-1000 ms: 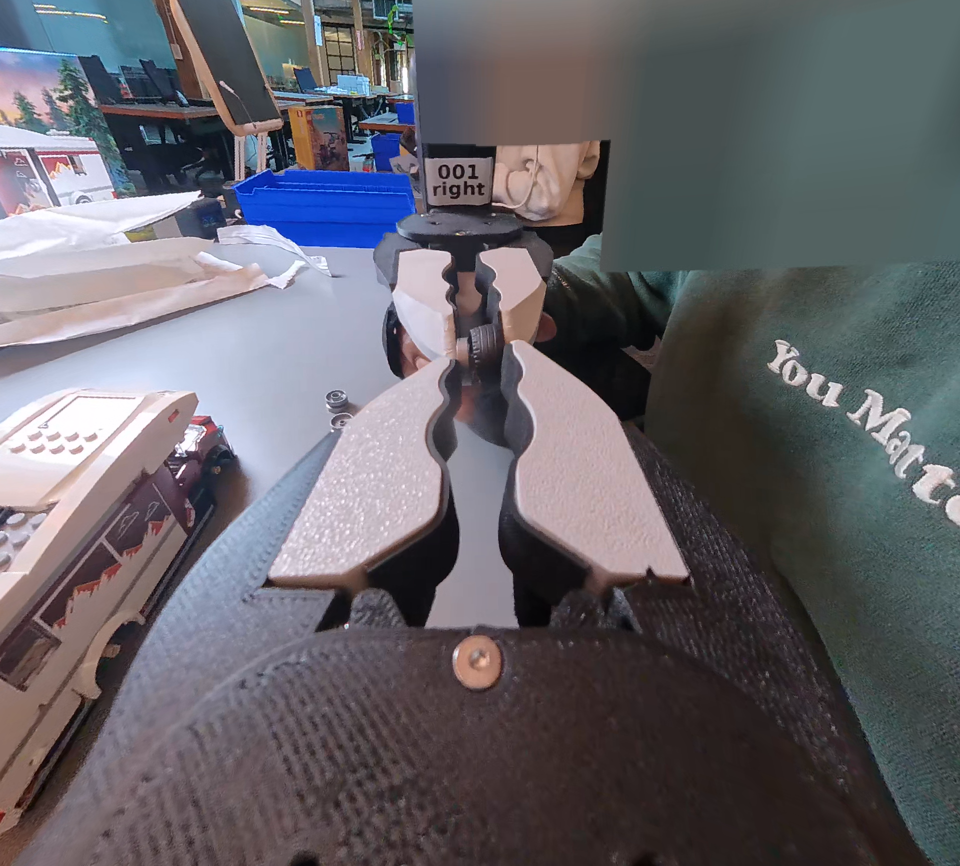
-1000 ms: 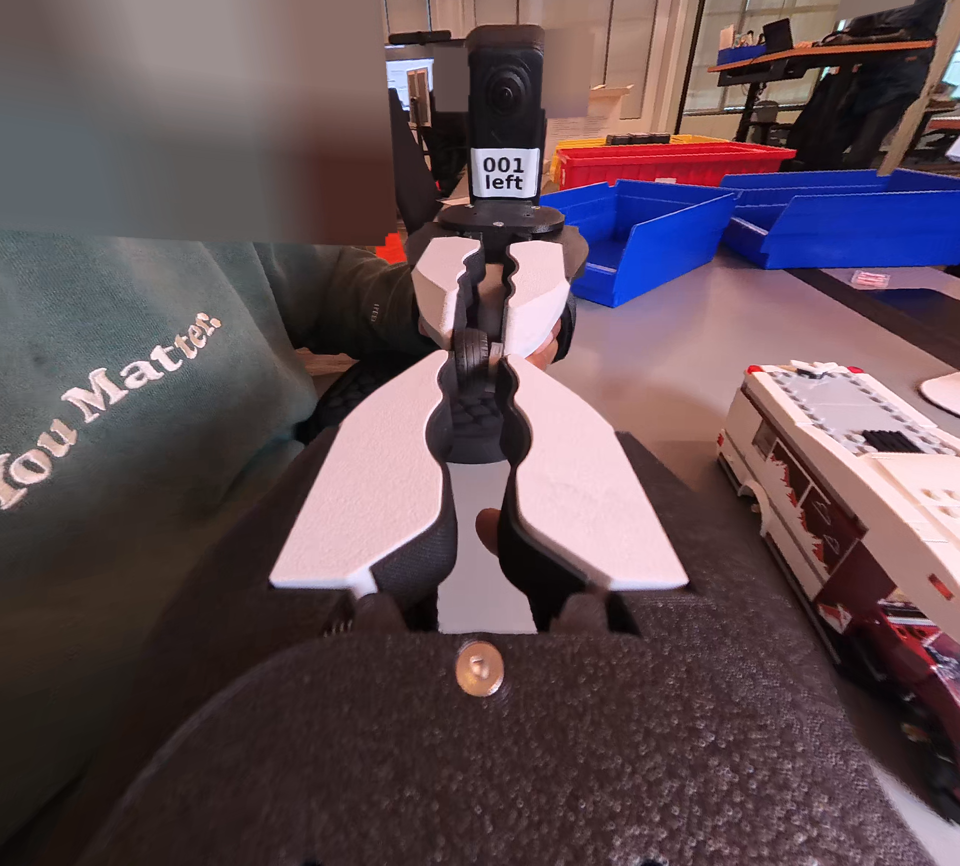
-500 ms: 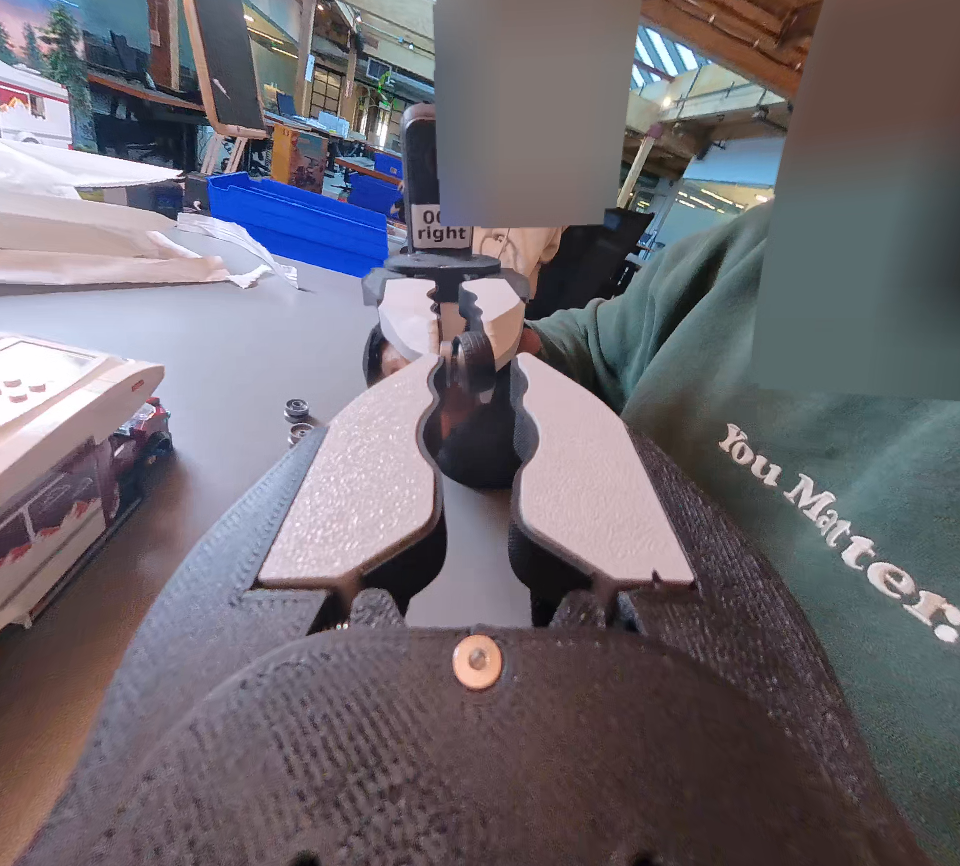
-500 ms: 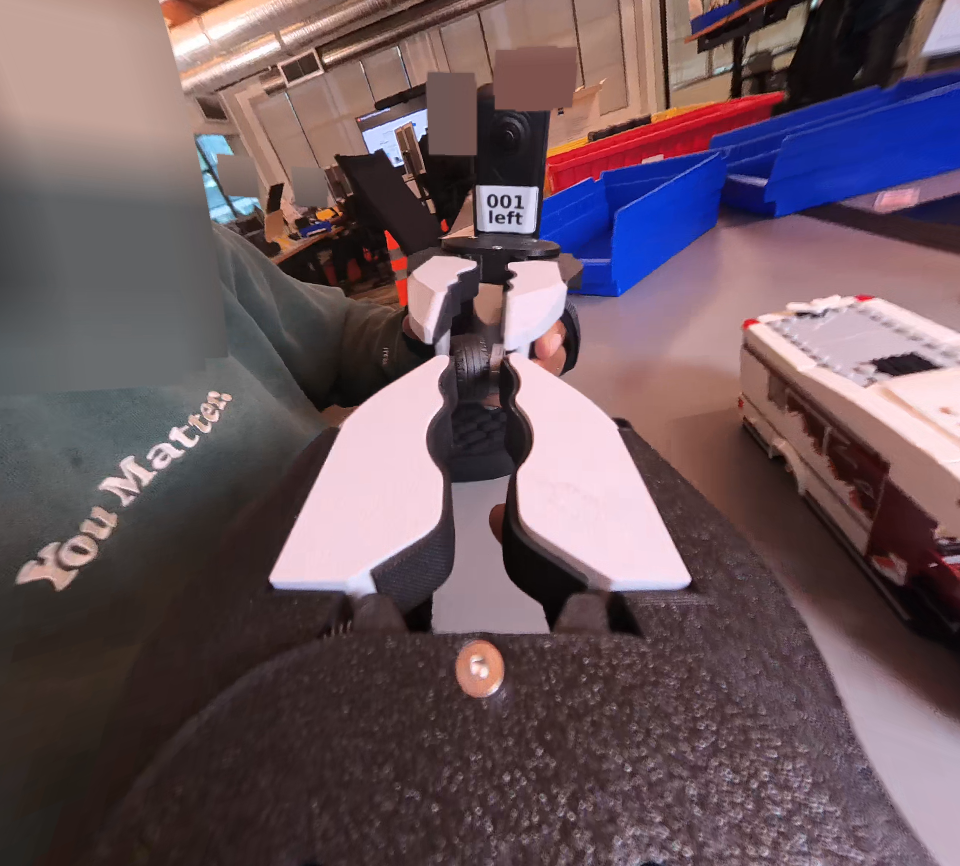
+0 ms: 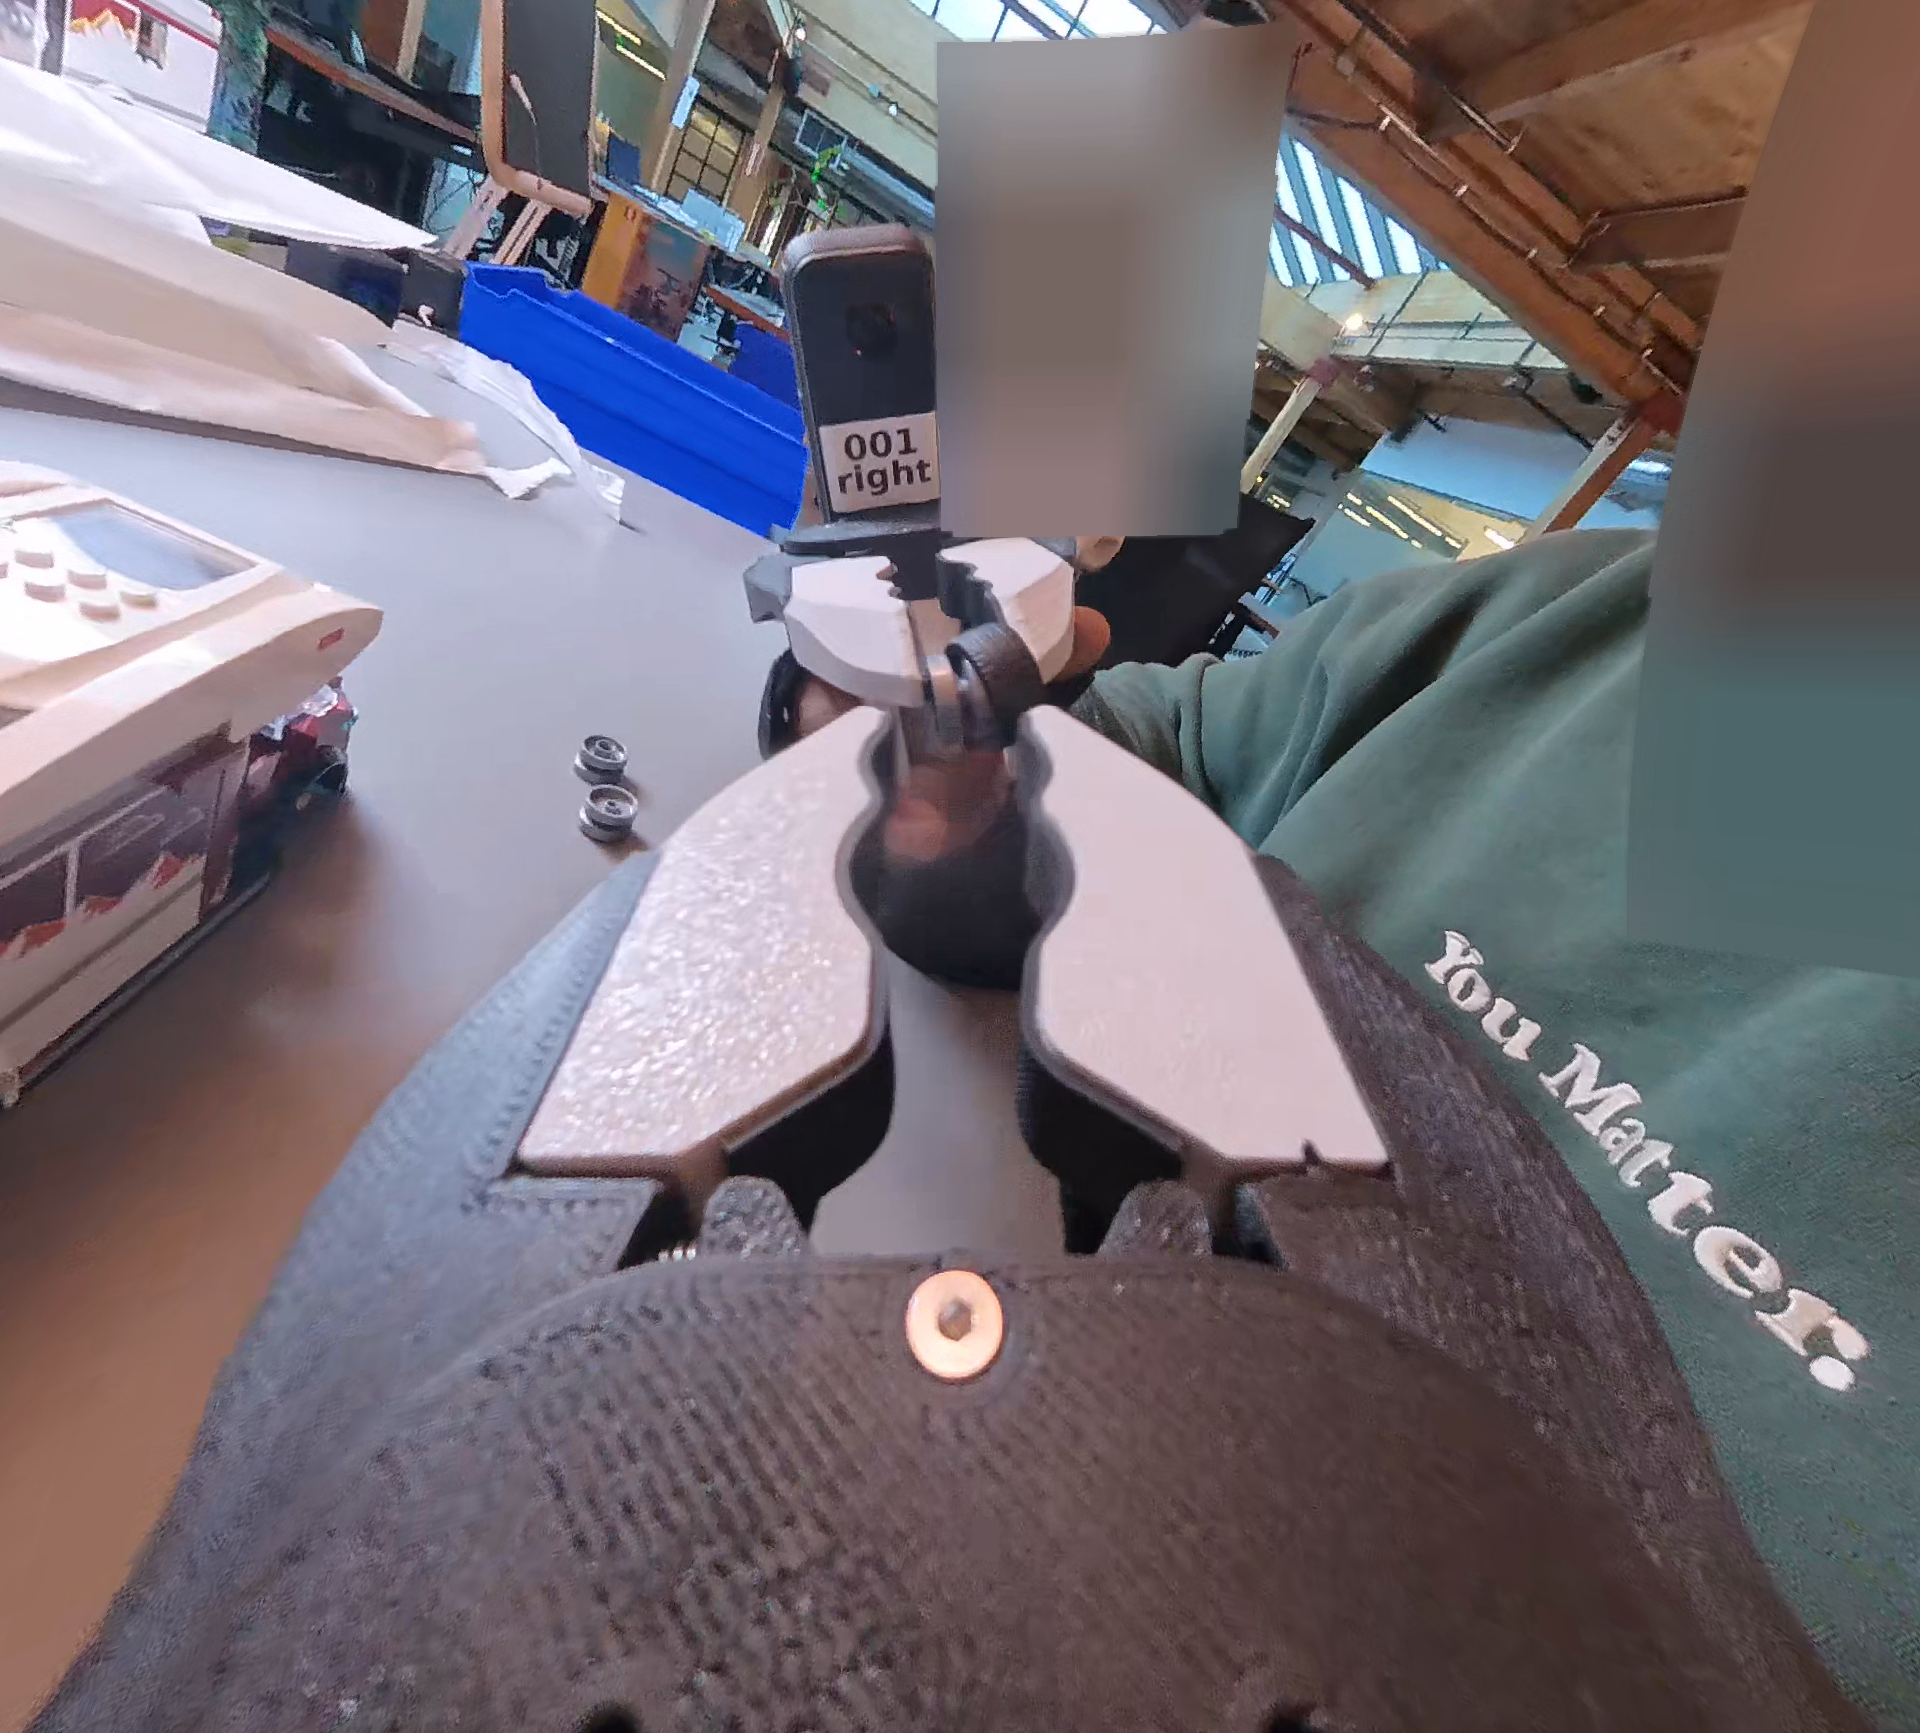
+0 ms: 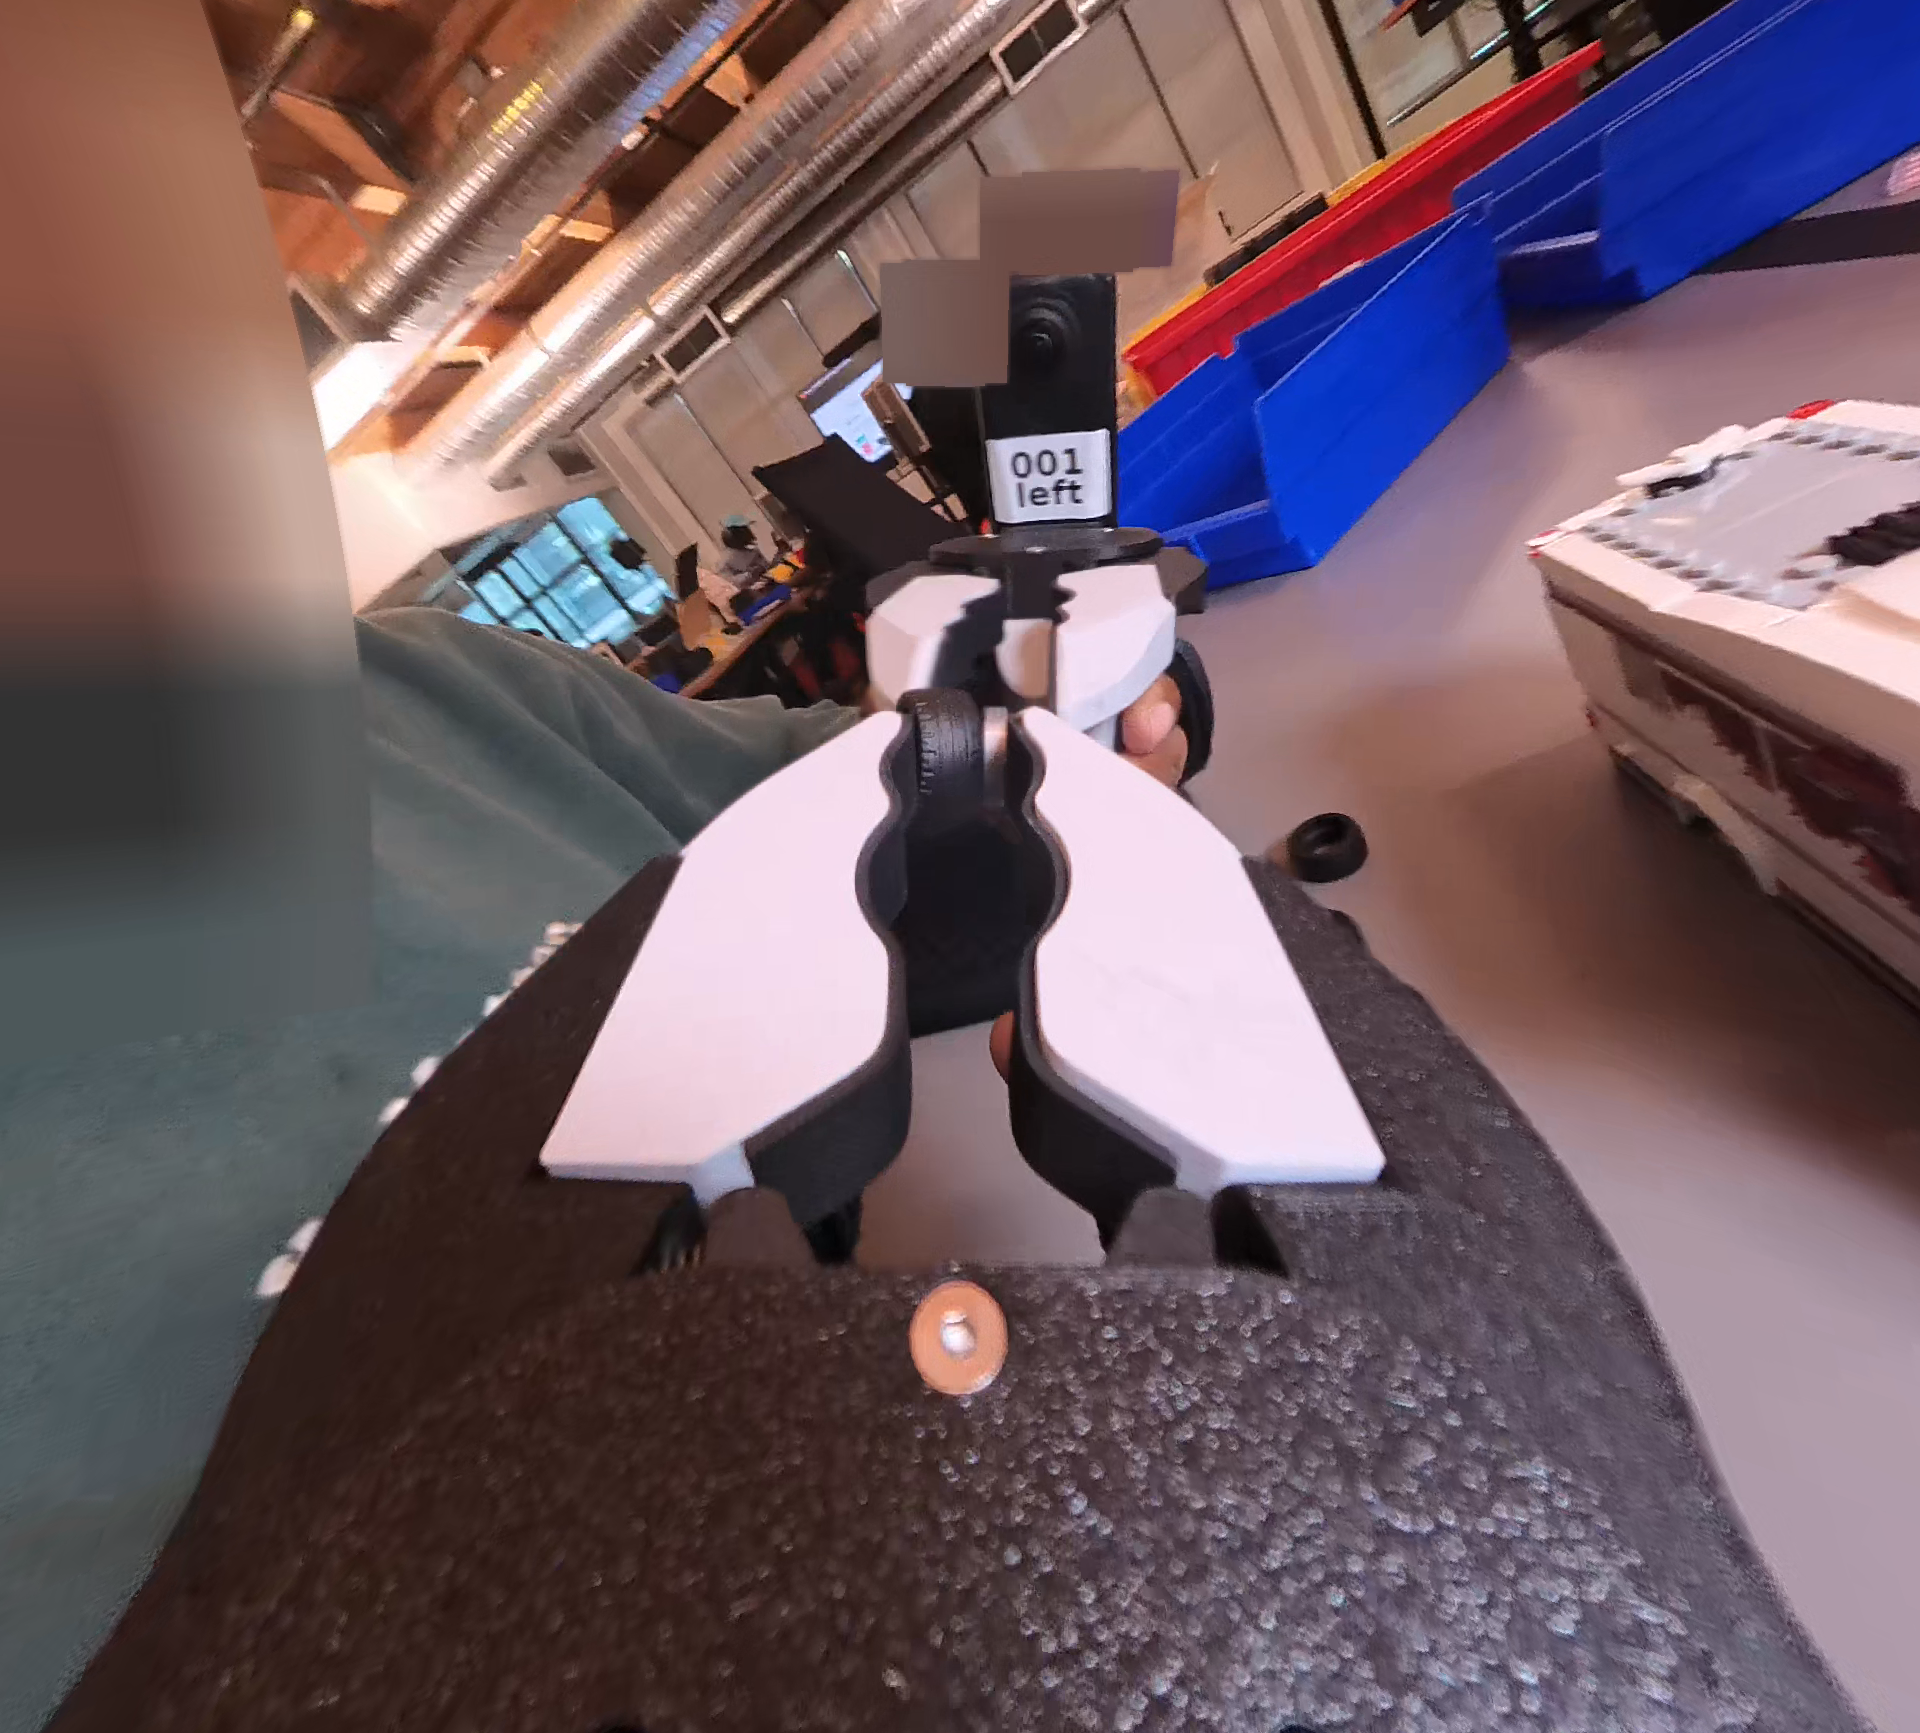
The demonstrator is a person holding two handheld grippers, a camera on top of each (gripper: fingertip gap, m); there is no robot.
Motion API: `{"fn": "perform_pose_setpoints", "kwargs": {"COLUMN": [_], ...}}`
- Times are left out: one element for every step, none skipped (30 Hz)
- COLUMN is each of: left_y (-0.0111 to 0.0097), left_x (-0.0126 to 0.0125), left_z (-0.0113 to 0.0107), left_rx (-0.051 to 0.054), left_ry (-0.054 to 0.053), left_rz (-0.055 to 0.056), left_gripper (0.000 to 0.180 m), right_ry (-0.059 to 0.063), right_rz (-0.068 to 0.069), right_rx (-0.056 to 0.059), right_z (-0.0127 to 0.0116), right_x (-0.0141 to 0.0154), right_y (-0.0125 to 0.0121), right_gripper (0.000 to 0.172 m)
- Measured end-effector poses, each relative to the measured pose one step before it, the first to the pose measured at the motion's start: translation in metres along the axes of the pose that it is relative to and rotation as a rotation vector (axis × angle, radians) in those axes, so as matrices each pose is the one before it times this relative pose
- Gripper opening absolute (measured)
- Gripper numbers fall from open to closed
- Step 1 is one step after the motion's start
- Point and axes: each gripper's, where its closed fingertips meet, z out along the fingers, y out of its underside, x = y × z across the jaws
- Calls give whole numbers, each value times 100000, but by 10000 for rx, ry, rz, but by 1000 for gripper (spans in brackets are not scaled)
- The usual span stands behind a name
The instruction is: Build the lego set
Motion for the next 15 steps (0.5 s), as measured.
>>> {"fn": "perform_pose_setpoints", "kwargs": {"left_y": [170, 142, 201, 141, 30, 39, -7, 36, 43, -3, -12, -3, -17, -7, 14], "left_x": [71, 234, 145, 95, 152, 51, 143, 221, 296, 372, 344, 287, 334, 272, 219], "left_z": [151, 214, 231, 169, 62, 5, -18, 23, 50, 41, 51, 35, 35, 31, 29], "left_rx": [-44, -57, -121, -99, -28, -44, -34, -84, -102, -86, -72, -64, -75, -77, -67], "left_ry": [16, 92, 12, -46, -14, -72, -9, -14, -50, -26, -1, -29, 7, -6, 10], "left_rz": [42, 26, 100, 172, 156, 155, 159, 237, 453, 500, 403, 399, 354, 326, 230], "left_gripper": [30, 32, 33, 30, 25, 22, 21, 21, 21, 21, 21, 21, 20, 20, 19], "right_ry": [212, 99, 138, 141, 68, 79, 113, 48, -43, -71, -31, -19, -79, -80, -94], "right_rz": [-361, -367, -396, -479, -507, -532, -616, -631, -538, -502, -537, -478, -352, -210, -135], "right_rx": [-27, -20, -72, -79, -59, -20, -22, -11, 26, 41, 5, 1, 40, 46, 18], "right_z": [-45, 36, 85, 79, 87, 75, 30, -4, -13, -7, -22, -11, -16, -19, -28], "right_x": [197, -28, -13, -35, -153, -202, -163, -225, -349, -388, -348, -297, -333, -255, -216], "right_y": [51, 24, 96, 126, 113, 25, 4, -8, -68, -106, -100, -83, -100, -76, -38], "right_gripper": [15, 15, 15, 15, 15, 15, 15, 15, 15, 15, 15, 15, 15, 15, 15]}}
